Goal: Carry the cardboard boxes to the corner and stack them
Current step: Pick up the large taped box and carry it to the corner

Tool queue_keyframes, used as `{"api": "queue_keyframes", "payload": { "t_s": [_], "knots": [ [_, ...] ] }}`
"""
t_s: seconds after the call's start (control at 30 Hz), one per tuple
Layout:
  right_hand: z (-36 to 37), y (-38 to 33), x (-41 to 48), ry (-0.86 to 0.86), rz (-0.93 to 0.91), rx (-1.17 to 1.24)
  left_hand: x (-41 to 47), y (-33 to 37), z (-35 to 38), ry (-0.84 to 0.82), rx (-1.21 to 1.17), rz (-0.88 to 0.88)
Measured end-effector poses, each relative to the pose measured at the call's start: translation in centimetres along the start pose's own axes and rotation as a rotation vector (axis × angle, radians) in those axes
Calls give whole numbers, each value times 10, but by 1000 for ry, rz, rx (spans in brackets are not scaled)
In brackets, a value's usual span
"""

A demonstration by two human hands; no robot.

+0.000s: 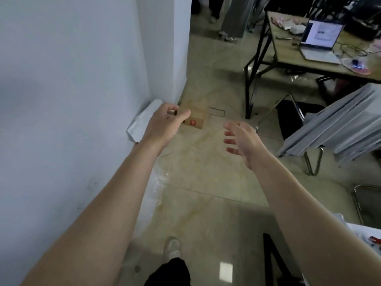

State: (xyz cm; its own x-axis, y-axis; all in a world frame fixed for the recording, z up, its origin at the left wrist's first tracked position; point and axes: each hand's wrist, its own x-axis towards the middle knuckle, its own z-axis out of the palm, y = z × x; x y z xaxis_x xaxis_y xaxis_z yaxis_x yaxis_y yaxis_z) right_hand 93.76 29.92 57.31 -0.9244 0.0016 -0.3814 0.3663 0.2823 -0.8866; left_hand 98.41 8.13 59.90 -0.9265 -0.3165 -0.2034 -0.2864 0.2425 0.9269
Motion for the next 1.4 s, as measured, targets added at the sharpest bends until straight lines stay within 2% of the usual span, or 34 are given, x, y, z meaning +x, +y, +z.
{"api": "queue_keyframes", "payload": {
  "t_s": [0.23, 0.4, 0.53, 0.7, 0.9, 1.17, 1.4],
  "knots": [
    [-24, -34, 102, 56, 49, 49, 126, 37, 41, -84, 83, 11],
    [-42, -45, 199, 69, 85, 75, 214, 51, 83, -209, 171, -33],
    [-51, -52, 295, 21, 121, 89, 295, 64, 121, -147, 196, -60],
    [-66, -79, 416, -43, 159, 40, 392, 93, 162, -152, 228, -126],
    [-66, -123, 520, -88, 180, -19, 486, 115, 168, -51, 223, -191],
    [-34, -144, 627, -129, 228, -68, 604, 97, 166, 6, 195, -241],
    [-6, -155, 735, -55, 287, -123, 745, 74, 186, -35, 114, -280]
  ]
}}
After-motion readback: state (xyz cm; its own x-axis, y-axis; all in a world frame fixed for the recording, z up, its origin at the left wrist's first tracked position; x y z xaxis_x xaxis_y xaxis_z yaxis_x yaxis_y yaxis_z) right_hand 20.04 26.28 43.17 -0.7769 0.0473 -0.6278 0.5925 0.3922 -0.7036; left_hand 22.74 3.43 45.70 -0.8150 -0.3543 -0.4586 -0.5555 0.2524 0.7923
